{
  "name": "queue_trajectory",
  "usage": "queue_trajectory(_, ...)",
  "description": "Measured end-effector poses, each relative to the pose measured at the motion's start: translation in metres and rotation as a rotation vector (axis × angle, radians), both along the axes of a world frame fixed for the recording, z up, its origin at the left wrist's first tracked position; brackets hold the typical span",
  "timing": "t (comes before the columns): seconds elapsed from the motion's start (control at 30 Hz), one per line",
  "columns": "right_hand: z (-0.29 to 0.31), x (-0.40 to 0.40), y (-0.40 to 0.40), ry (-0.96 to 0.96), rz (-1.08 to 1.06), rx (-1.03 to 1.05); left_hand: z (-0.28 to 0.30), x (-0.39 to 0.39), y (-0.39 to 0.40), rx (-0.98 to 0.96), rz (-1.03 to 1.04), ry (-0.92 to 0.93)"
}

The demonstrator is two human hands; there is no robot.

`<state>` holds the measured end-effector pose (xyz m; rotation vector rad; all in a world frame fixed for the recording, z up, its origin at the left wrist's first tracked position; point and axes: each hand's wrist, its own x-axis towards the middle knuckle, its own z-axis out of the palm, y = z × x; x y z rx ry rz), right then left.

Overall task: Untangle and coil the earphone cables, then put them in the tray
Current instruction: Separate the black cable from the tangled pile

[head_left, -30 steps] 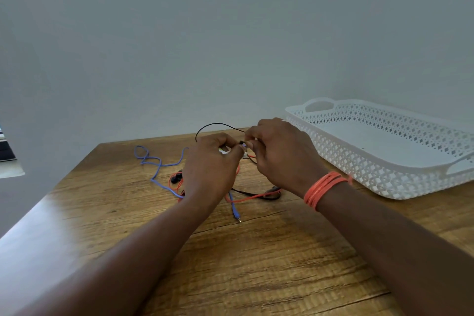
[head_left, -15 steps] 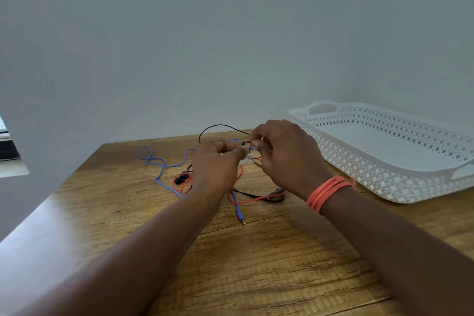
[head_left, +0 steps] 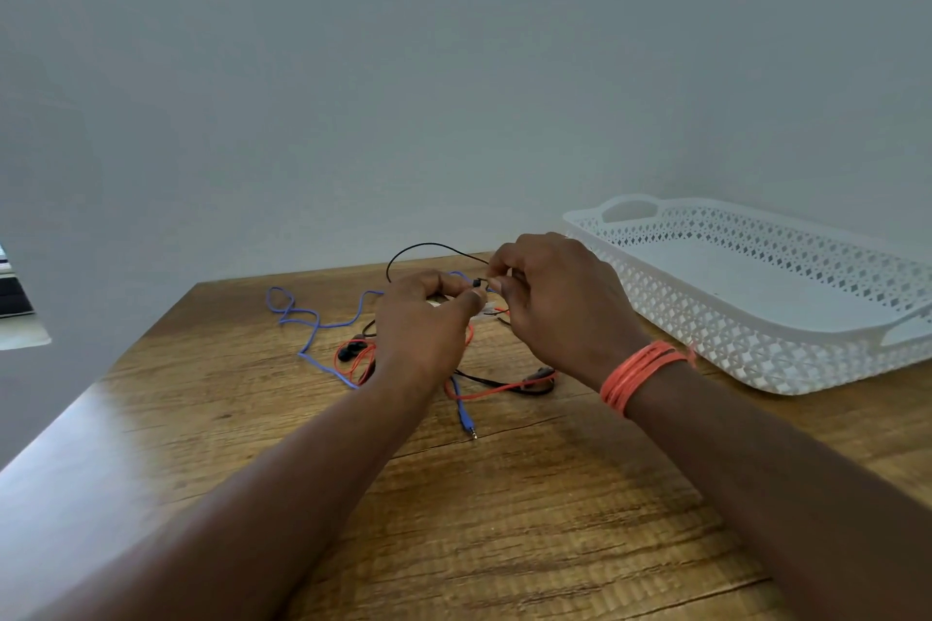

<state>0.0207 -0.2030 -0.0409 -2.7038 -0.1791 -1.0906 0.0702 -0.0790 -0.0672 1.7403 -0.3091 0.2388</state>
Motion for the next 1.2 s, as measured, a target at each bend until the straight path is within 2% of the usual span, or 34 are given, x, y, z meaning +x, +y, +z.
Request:
queue_trajectory(0.97,-0.0015,0.0023,0.0011,0.0,-0.001,-0.021,0.0044,-0.0045,0.0,0.008,0.044,0.013)
queue_trajectory(1.2,0.0009,0.0007,0.002,0.027,-0.015,-0.055,0.0046,-0.0041,0.0016,0.077,0.023,-0.059)
